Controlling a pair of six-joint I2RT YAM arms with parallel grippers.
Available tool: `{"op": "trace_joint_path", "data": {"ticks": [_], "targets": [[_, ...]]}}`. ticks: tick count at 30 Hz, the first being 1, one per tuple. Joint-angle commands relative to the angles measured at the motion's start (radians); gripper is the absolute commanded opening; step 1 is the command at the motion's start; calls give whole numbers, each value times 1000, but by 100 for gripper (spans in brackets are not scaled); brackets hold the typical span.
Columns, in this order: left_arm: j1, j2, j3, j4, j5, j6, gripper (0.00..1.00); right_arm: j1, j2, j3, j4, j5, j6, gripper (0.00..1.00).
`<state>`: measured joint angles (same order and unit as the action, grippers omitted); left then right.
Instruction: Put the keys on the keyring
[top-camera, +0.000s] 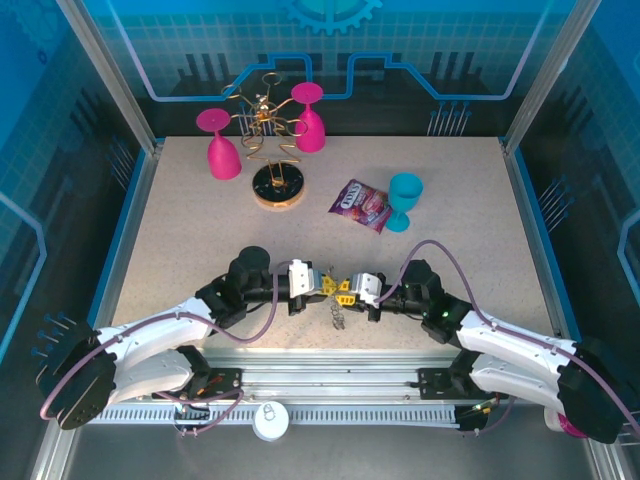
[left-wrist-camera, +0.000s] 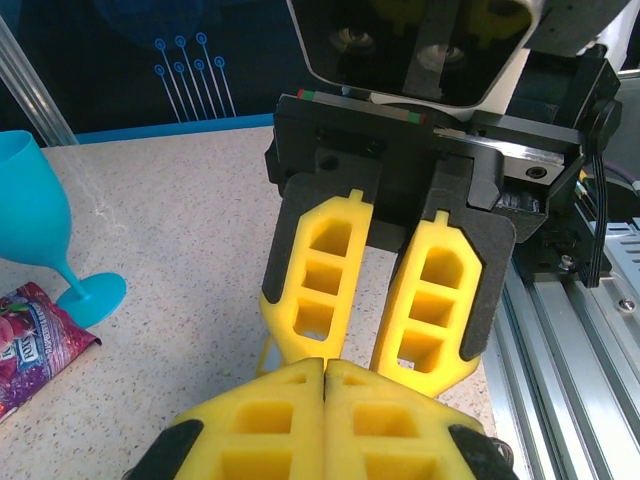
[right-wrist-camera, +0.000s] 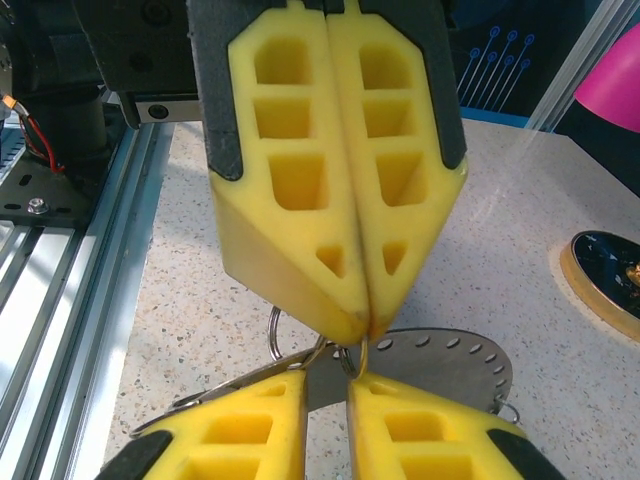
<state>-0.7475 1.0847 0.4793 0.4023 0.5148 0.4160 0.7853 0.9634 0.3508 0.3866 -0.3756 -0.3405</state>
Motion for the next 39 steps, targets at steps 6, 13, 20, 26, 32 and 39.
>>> {"op": "trace_joint_path", "data": {"ticks": [6, 13, 20, 26, 32, 39], "targets": [[3, 13, -1, 36, 74, -16, 0, 12, -4, 2, 86, -17, 20, 17], [3, 10, 3, 15, 87, -2, 0, 11, -10, 6, 72, 48, 15, 21], [3, 18, 2, 31, 95, -2, 0, 11, -11, -2, 98, -41, 31, 14], [2, 20, -1, 41, 111, -11, 0, 10, 12, 0, 164, -118, 70, 0], [3, 10, -1, 38, 84, -31, 14, 3, 15, -5, 150, -89, 88, 0], [2, -148, -30, -78, -113, -94, 72, 3, -16, -1, 52, 9, 80, 0]]}}
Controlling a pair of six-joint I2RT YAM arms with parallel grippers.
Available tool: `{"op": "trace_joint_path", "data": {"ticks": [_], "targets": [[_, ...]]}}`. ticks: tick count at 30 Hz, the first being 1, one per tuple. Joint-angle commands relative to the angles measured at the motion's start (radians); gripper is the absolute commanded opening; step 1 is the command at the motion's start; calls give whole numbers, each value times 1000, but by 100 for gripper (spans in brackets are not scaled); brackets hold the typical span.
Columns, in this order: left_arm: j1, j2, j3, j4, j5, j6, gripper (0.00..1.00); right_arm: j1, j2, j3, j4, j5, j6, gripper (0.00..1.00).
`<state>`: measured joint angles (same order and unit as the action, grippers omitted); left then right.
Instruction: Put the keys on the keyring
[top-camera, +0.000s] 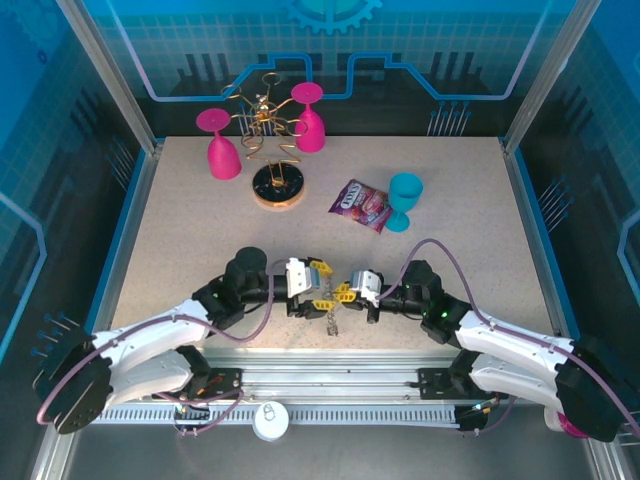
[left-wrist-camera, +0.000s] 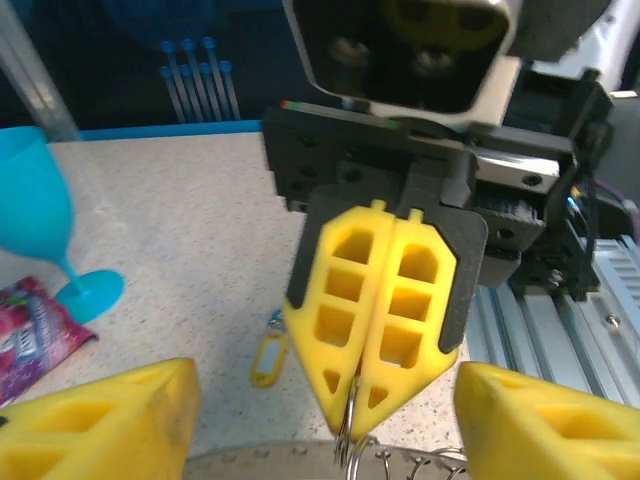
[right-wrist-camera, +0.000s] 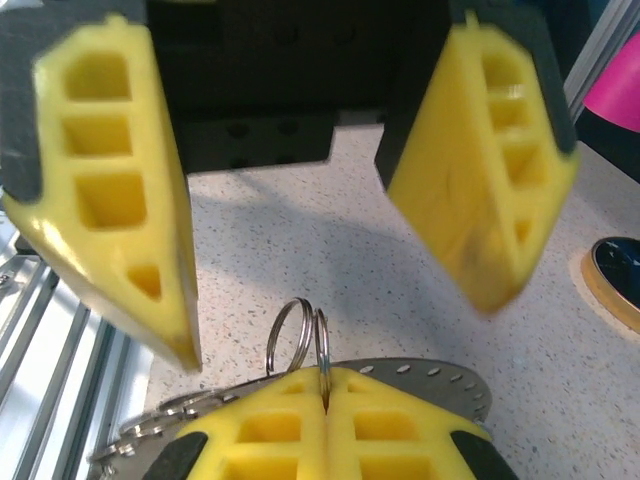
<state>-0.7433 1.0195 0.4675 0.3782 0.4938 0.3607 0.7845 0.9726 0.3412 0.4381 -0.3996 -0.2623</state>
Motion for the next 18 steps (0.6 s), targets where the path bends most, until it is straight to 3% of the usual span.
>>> {"op": "trace_joint_path", "data": {"ticks": [1, 8, 18], "targets": [[-1, -116, -25, -84, -115, -49, 73, 4, -27, 10, -10, 37, 1, 0], [-1, -298, -15, -374, -219, -136, 70, 10, -28, 30, -45, 50, -17, 0], [-2, -153, 62, -449, -45, 2, 65, 29, -6, 53, -70, 47, -50, 0]]}}
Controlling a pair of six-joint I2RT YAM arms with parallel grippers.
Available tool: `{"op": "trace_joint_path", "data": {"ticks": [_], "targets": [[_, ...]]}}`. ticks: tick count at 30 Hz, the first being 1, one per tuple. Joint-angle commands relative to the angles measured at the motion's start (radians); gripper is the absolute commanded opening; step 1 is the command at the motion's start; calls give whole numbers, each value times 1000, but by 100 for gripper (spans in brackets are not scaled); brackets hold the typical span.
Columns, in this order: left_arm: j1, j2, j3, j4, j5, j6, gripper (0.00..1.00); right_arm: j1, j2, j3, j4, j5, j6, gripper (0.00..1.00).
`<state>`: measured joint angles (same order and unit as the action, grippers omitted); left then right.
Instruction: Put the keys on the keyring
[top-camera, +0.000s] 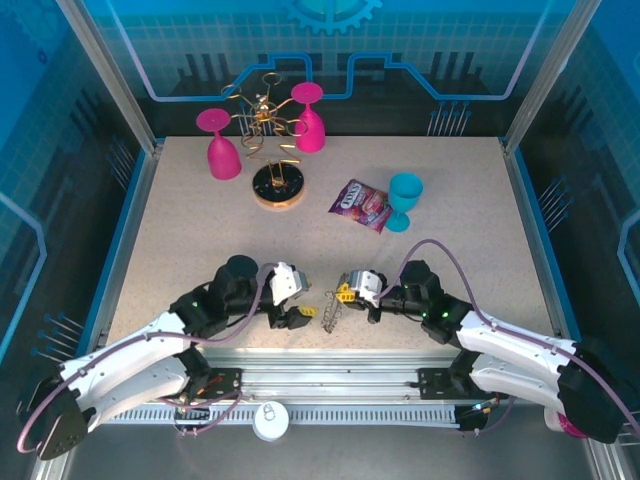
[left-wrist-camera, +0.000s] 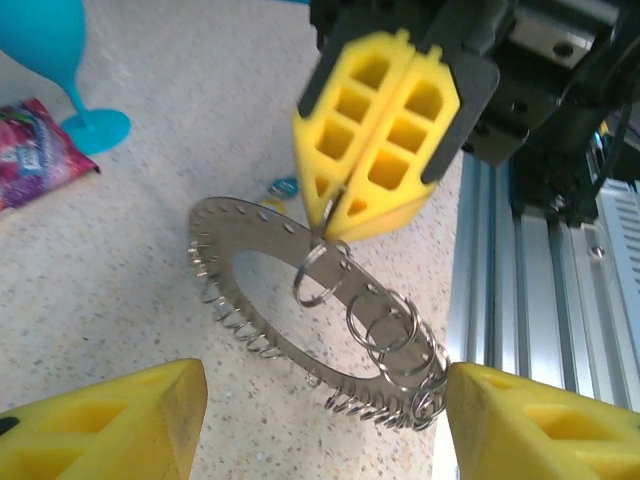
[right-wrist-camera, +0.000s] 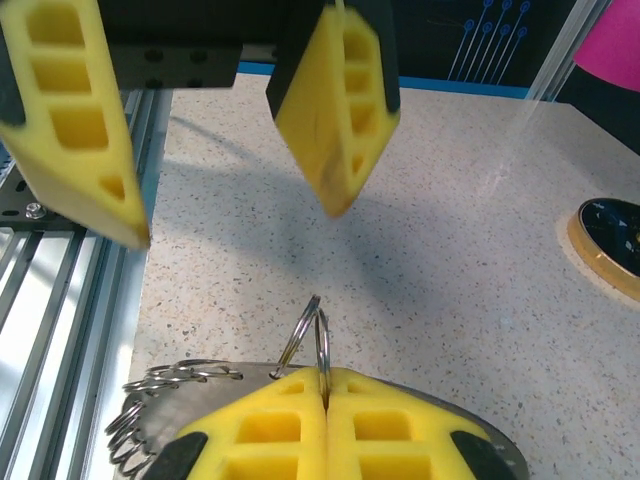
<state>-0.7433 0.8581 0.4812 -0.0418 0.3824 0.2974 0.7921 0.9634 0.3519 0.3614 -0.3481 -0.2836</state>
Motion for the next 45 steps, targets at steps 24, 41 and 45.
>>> {"op": "trace_joint_path", "data": {"ticks": [24, 41, 45], "targets": [[-1, 148, 86, -7, 196, 146, 57, 49, 23, 66, -3, 20, -48, 0], [-23, 84, 73, -80, 324, 189, 40, 55, 17, 80, -38, 126, -25, 0], [-24, 42, 60, -64, 220, 199, 39, 53, -3, 73, -36, 82, -21, 0]]}}
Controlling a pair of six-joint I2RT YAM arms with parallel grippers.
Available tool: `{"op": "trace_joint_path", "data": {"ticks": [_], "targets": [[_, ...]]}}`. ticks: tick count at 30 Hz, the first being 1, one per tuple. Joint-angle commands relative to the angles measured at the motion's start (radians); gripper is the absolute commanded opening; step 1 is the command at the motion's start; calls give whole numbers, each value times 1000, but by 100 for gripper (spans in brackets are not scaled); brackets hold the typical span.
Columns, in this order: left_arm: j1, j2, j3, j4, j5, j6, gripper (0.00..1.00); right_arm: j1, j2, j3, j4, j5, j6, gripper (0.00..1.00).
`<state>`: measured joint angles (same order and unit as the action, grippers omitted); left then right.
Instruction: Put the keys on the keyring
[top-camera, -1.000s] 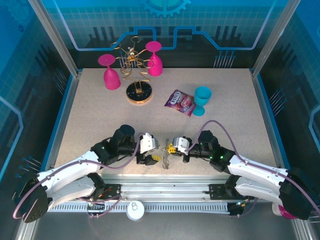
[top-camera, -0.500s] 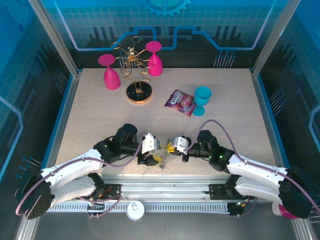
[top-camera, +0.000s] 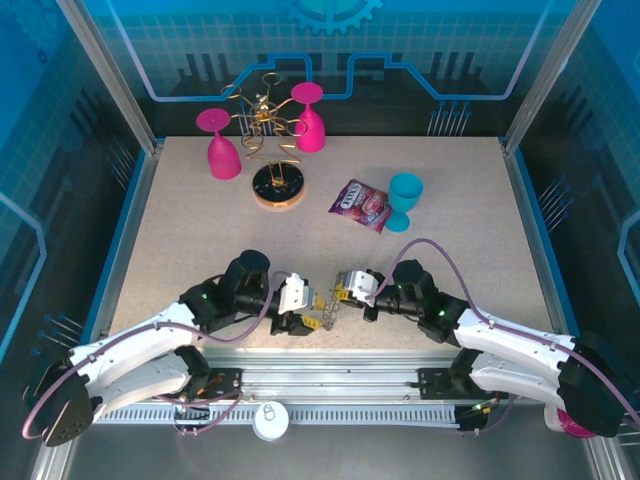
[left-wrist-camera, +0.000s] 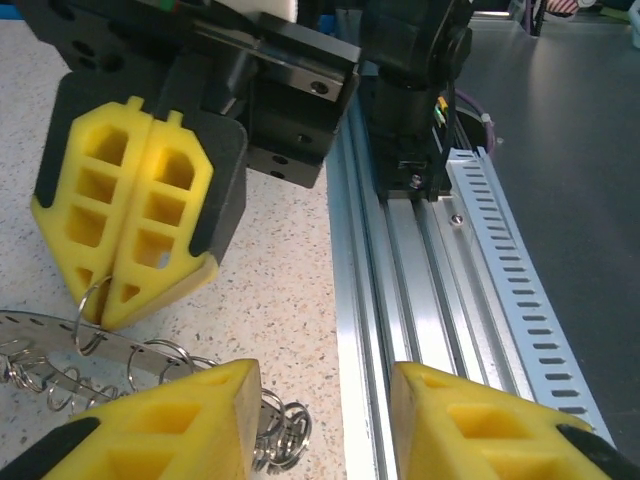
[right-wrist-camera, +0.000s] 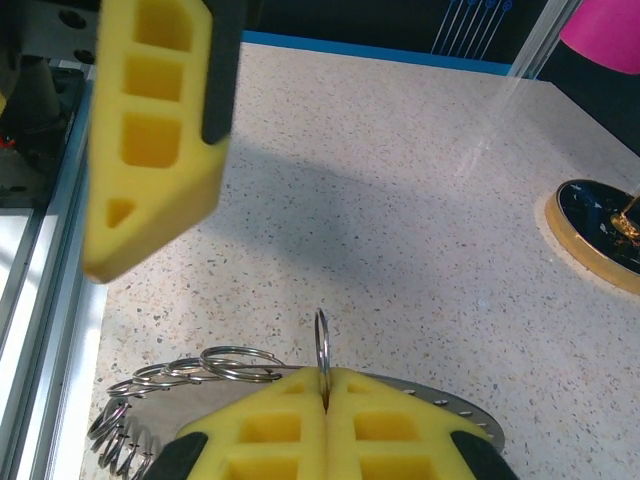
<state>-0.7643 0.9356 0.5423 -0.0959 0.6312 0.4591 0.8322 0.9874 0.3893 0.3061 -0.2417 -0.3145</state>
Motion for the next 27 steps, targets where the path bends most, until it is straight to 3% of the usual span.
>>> {"op": "trace_joint_path", "data": {"ticks": [1, 6, 17, 27], "targets": [[-2, -53, -11, 20, -73, 29, 39, 14, -35, 33, 19, -38, 10, 0], [14, -77, -29, 120, -204, 4, 34, 11, -79, 14, -1, -119, 4, 0], [14, 12, -8, 183, -102, -17, 34, 12, -90, 11, 11, -200, 0, 0], [14, 49, 1, 203, -50, -25, 26, 19, -57, 23, 33, -206, 6, 0]]}}
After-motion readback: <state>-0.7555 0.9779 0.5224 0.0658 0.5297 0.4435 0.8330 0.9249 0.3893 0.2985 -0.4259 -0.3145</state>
